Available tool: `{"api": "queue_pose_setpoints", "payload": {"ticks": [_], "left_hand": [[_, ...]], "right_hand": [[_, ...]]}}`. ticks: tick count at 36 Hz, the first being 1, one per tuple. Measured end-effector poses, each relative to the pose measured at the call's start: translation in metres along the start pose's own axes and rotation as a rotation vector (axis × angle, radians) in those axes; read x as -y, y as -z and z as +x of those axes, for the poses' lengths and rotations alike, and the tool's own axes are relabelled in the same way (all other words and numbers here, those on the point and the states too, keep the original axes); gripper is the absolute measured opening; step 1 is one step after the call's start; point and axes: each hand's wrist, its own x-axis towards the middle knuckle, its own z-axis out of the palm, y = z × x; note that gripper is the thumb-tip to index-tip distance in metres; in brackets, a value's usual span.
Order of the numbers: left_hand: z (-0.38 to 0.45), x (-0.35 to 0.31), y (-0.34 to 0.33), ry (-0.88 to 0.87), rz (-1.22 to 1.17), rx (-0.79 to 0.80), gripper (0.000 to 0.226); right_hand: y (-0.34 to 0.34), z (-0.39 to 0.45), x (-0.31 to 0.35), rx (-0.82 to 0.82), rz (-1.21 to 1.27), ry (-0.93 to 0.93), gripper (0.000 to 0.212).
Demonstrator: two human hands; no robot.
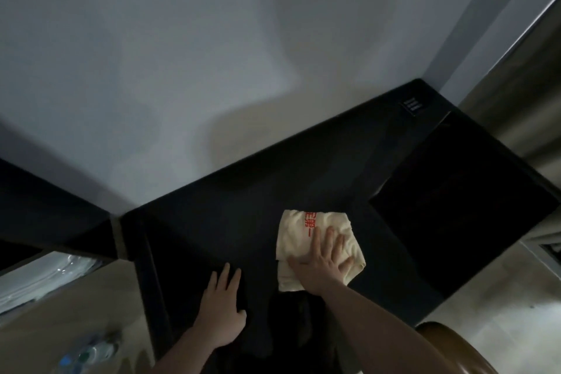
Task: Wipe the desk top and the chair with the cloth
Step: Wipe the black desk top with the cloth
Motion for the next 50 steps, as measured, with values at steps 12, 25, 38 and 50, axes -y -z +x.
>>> {"api": "queue_pose_setpoints", "payload": {"ticks": [12,25,38,50], "left_hand": [[-0.023,-0.024,0.006,0.021,-0.030,-0.022,0.085],[-0.027,-0.026,0.007,0.001,0.069,0.050,0.086],[0.011,-0.095,0.035,-0.084,0.112,0.015,0.087],[0.093,-0.219,0.054,-0.079,0.169,0.055,0.088]], "right_hand": [[0.016,-0.002,-0.003,0.031,-0.042,-0.092,0.109],[0.019,-0.031,-0.021,0.059,0.021,-0.121,0.115],[0.085,0.014,-0.075,0.070,0.074,-0.231,0.122],[0.209,0.104,-0.159,0.004,0.151,-0.311,0.117]]}}
